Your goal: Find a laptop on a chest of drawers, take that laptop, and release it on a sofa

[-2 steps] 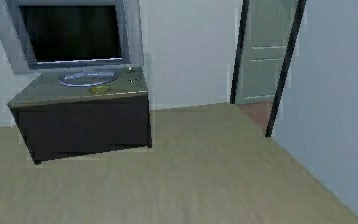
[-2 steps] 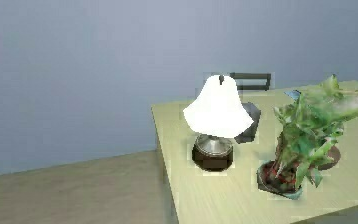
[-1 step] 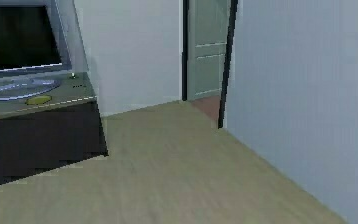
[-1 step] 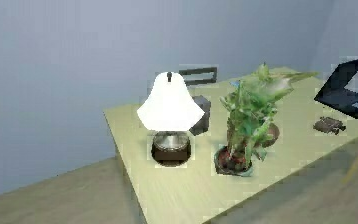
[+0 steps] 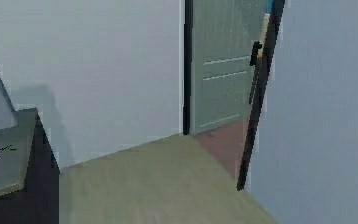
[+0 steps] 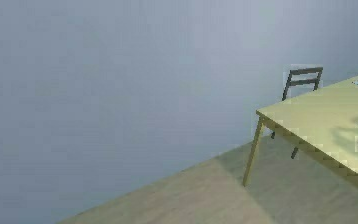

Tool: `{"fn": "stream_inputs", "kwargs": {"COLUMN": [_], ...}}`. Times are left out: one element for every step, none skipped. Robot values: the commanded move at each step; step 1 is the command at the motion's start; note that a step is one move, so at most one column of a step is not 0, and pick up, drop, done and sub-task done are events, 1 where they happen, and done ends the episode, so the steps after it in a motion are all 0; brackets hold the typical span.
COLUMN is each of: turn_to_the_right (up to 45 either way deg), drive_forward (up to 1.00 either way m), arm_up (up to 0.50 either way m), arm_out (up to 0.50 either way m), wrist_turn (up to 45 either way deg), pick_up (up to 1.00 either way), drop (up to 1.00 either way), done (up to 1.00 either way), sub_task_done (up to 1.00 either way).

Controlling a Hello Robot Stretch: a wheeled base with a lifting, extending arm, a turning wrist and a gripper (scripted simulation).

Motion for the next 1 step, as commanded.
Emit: {"fn": "stream_inputs", "kwargs": {"turn_to_the_right": [3.0], "drive_forward": [0.0], "arm_up": [0.0], "arm_out": [0.0], "wrist_turn": [0.0], "pick_up": [0.0], "drop": [0.0], "done": [0.0], "sub_task_done": [0.0]}}
